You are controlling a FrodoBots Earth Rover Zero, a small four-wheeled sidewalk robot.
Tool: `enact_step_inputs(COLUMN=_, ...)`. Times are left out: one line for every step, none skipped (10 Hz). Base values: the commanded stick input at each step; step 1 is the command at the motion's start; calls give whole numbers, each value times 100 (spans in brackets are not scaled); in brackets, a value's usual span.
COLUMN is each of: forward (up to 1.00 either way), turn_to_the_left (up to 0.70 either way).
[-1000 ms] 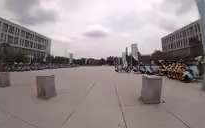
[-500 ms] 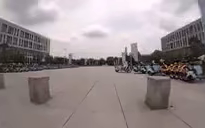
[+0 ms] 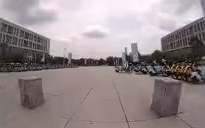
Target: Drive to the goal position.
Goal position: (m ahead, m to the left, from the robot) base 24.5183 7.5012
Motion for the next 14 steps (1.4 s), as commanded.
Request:
enact_step_inputs(forward=45, turn_to_the_left=0)
enact_step_inputs(forward=45, turn_to_the_left=0)
enact_step_inputs(forward=45, turn_to_the_left=0)
enact_step_inputs(forward=45, turn_to_the_left=0)
enact_step_inputs(forward=45, turn_to_the_left=0)
enact_step_inputs(forward=45, turn_to_the_left=0)
enact_step_inputs(forward=45, turn_to_the_left=0)
enact_step_inputs(forward=45, turn_to_the_left=0)
enact_step_inputs(forward=45, turn_to_the_left=0)
enact_step_inputs(forward=45, turn_to_the_left=0)
enact_step_inputs(forward=45, turn_to_the_left=0)
enact_step_inputs(forward=45, turn_to_the_left=0)
enact_step_inputs(forward=45, turn_to_the_left=0)
enact_step_inputs(forward=45, turn_to_the_left=0)
